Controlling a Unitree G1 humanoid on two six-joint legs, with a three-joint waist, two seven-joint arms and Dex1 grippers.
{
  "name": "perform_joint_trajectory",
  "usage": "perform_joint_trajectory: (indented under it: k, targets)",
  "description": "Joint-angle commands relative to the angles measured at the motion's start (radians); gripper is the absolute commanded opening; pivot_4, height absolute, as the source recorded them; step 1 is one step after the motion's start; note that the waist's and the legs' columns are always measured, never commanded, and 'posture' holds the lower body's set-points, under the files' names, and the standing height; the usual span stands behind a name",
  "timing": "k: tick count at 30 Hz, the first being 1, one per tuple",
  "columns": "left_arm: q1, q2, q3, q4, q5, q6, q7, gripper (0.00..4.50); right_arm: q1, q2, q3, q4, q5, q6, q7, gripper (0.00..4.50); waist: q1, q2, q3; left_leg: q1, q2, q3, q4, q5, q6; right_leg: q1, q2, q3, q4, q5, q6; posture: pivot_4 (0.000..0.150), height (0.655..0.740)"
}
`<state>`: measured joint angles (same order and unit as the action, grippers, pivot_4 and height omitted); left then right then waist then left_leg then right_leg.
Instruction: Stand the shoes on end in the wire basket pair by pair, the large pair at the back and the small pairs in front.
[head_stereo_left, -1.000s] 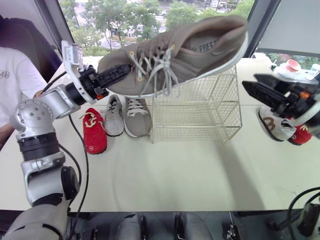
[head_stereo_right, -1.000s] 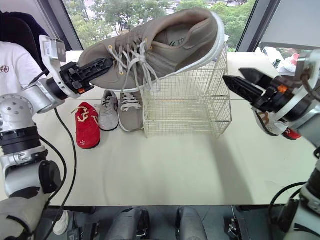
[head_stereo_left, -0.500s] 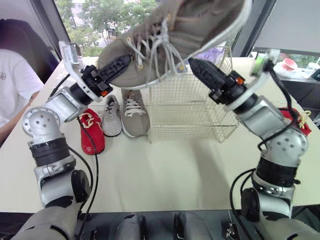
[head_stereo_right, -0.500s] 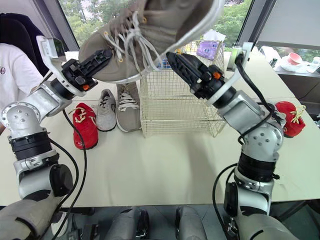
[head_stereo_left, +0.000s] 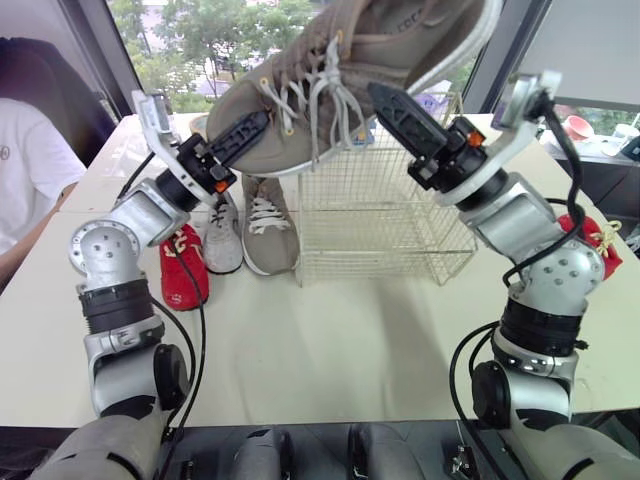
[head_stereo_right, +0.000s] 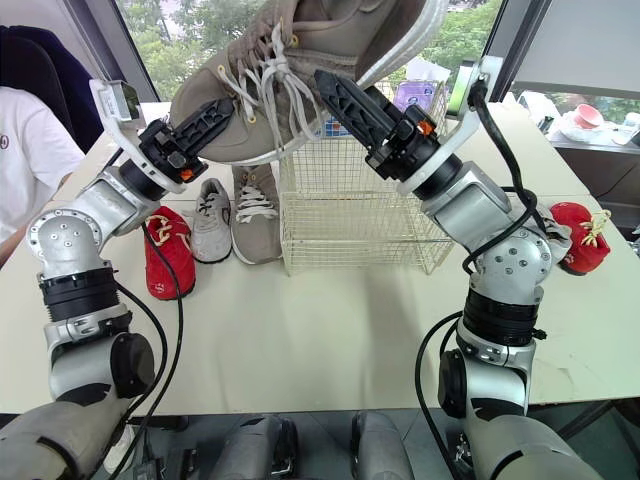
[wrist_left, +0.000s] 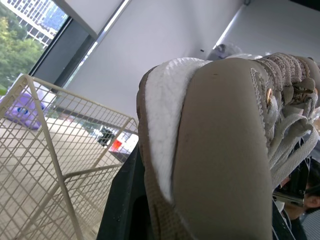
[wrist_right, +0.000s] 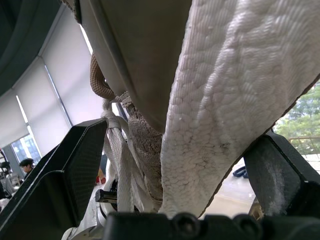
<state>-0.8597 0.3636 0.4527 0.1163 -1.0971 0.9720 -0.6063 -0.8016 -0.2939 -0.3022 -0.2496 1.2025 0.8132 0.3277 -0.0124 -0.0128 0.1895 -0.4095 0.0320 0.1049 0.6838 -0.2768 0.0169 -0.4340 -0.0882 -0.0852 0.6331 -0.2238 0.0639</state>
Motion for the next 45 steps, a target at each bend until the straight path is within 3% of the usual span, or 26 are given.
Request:
perform_joint_trajectory:
  k: [1,11,15,17,19,21,22,23,28,34,39,45]
  targets:
    - [0.008,-0.004,-0.024,-0.046,-0.004,-0.013,0.026,0.67,-0.070,0.001,-0.006,-0.044,0.057,-0.032,0.002,4.43,0.000,0.000,0.000,0.000,0.000,0.000,0.000,0.000,0.000,0.000,0.000,0.000,0.000,0.000,0.000,0.150,0.7400]
    - [0.075,-0.086,-0.069,-0.170,-0.100,0.013,0.105,0.67,-0.132,0.069,0.006,0.022,0.041,-0.087,-0.076,4.43,0.000,0.000,0.000,0.000,0.000,0.000,0.000,0.000,0.000,0.000,0.000,0.000,0.000,0.000,0.000,0.150,0.7400]
    - [0.082,-0.096,-0.065,-0.178,-0.108,-0.002,0.147,0.67,-0.139,0.070,0.016,0.023,0.045,-0.088,-0.071,3.20,0.001,0.000,0.000,0.000,0.000,0.000,0.000,-0.002,0.004,0.000,0.000,0.000,0.000,0.000,0.000,0.150,0.7400]
    - [0.085,-0.092,-0.067,-0.183,-0.113,-0.001,0.163,0.67,-0.146,0.064,0.017,0.024,0.049,-0.085,-0.070,2.26,0.000,0.000,0.000,0.000,0.000,0.000,0.000,-0.002,0.004,0.000,0.000,0.000,0.000,0.000,0.000,0.150,0.7400]
    - [0.090,-0.082,-0.074,-0.192,-0.108,0.001,0.173,0.67,-0.157,0.055,0.015,0.028,0.050,-0.082,-0.070,1.88,-0.001,0.000,0.000,0.000,0.000,0.000,0.000,-0.002,0.004,0.000,0.000,0.000,0.000,0.000,0.000,0.150,0.7400]
    - [0.095,-0.070,-0.080,-0.199,-0.105,0.002,0.181,0.67,-0.180,0.027,0.014,0.045,0.042,-0.069,-0.062,1.80,-0.001,0.000,0.000,0.000,0.000,0.000,0.000,-0.002,0.004,0.000,0.000,0.000,0.000,0.000,0.000,0.150,0.7400]
    - [0.095,-0.059,-0.078,-0.201,-0.109,0.006,0.179,1.67,-0.197,-0.001,0.016,0.059,0.032,-0.055,-0.052,1.80,-0.001,0.000,0.000,0.000,0.000,0.000,0.000,-0.002,0.004,0.000,0.000,0.000,0.000,0.000,0.000,0.150,0.7400]
    - [0.094,-0.046,-0.077,-0.204,-0.115,0.012,0.172,1.98,-0.215,-0.030,0.017,0.075,0.022,-0.041,-0.038,1.80,-0.001,0.001,0.000,0.000,0.000,0.000,0.000,-0.002,0.004,0.000,0.000,0.000,0.000,0.000,0.000,0.150,0.7400]
    - [0.104,0.069,-0.097,-0.207,-0.086,0.007,0.088,4.47,-0.337,-0.259,0.058,0.233,-0.100,0.001,0.174,1.80,0.000,0.001,0.001,0.000,0.000,0.000,-0.001,-0.003,0.005,-0.001,0.000,0.000,-0.001,0.000,0.000,0.150,0.7400]
    - [0.143,0.186,-0.104,-0.195,-0.037,-0.015,-0.014,4.47,-0.667,-0.507,0.254,0.740,-0.492,-0.235,0.629,1.80,-0.003,0.002,0.002,-0.001,0.000,0.002,-0.001,-0.005,0.008,-0.001,0.000,0.000,-0.004,0.000,0.000,0.150,0.7400]
    - [0.184,0.183,-0.111,-0.243,-0.027,-0.037,-0.020,4.47,-0.877,-0.505,0.348,1.161,-0.761,-0.525,0.824,1.80,-0.006,0.002,0.002,-0.002,0.000,0.003,-0.003,-0.004,0.007,-0.004,0.000,0.001,-0.004,0.000,0.000,0.150,0.7400]
    - [0.217,0.177,-0.107,-0.286,-0.034,-0.048,-0.004,4.47,-0.935,-0.478,0.363,1.404,-0.933,-0.705,0.943,1.80,-0.006,0.002,0.002,-0.003,0.000,0.004,-0.003,-0.001,0.001,-0.005,-0.001,0.002,-0.003,0.000,0.000,0.150,0.7400]
